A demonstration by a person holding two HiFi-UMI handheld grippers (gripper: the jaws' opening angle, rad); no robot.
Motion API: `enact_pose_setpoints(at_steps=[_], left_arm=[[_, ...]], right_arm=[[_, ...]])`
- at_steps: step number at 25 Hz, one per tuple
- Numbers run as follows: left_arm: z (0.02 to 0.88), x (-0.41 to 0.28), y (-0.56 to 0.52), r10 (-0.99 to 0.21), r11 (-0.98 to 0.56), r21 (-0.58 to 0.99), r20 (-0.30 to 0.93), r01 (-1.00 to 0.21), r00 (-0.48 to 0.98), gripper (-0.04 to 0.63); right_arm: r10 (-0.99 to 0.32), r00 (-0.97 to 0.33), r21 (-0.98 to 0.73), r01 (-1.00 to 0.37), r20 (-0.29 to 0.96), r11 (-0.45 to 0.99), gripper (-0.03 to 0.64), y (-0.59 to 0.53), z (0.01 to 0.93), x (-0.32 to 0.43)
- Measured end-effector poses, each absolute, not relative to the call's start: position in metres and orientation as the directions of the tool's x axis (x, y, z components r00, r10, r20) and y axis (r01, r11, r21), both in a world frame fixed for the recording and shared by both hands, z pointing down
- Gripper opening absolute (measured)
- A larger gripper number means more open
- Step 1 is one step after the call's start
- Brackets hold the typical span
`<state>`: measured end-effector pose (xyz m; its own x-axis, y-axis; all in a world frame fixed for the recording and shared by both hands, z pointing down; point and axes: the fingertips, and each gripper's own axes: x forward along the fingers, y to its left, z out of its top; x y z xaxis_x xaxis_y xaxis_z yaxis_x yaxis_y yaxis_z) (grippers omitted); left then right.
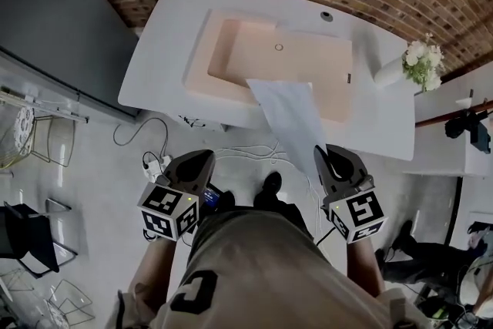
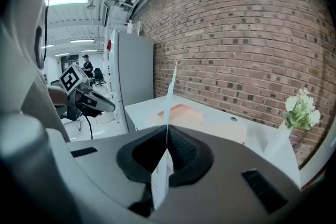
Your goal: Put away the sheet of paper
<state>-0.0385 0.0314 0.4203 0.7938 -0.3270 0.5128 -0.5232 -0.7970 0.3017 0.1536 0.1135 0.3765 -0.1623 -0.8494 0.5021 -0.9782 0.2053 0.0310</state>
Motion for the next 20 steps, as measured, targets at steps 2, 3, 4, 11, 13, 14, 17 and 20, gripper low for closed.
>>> enact_pose_setpoints(at_steps=[2,3,4,11,13,14,17,20], left_arm=[[0.419,-0.03,0.03,-0.332,-0.795,0.293,0.521,-0.53,0.786,0.014],[0.419,-0.026,0.03,-0.335,-0.794,0.289,0.525,-0.535,0.782,0.014],[0.418,-0.022,0.029,-0.338,-0.793,0.284,0.53,-0.539,0.777,0.014],[0.415,0.012,0.026,-0.376,-0.784,0.242,0.548,-0.572,0.747,0.014],[0.413,0.026,0.025,-0.381,-0.786,0.232,0.549,-0.574,0.744,0.014],[0.413,0.032,0.025,-0.383,-0.786,0.227,0.55,-0.575,0.742,0.014],[0.411,0.048,0.024,-0.387,-0.784,0.216,0.563,-0.582,0.73,0.014],[0.408,0.063,0.02,-0.404,-0.783,0.195,0.562,-0.59,0.722,0.014]], right_arm=[[-0.85,-0.173,0.021,-0.977,0.498,0.212,0.023,0.111,0.378,0.164],[-0.851,-0.179,0.016,-0.977,0.494,0.215,0.023,0.109,0.378,0.17],[-0.853,-0.184,0.011,-0.976,0.489,0.217,0.023,0.108,0.378,0.175],[-0.87,-0.22,-0.035,-0.973,0.441,0.228,0.023,0.095,0.377,0.22],[-0.873,-0.228,-0.044,-0.972,0.431,0.231,0.023,0.092,0.377,0.234],[-0.875,-0.233,-0.054,-0.971,0.425,0.232,0.023,0.091,0.377,0.24],[-0.879,-0.257,-0.104,-0.966,0.401,0.235,0.023,0.085,0.376,0.256],[-0.883,-0.268,-0.148,-0.962,0.385,0.228,0.023,0.078,0.376,0.273]])
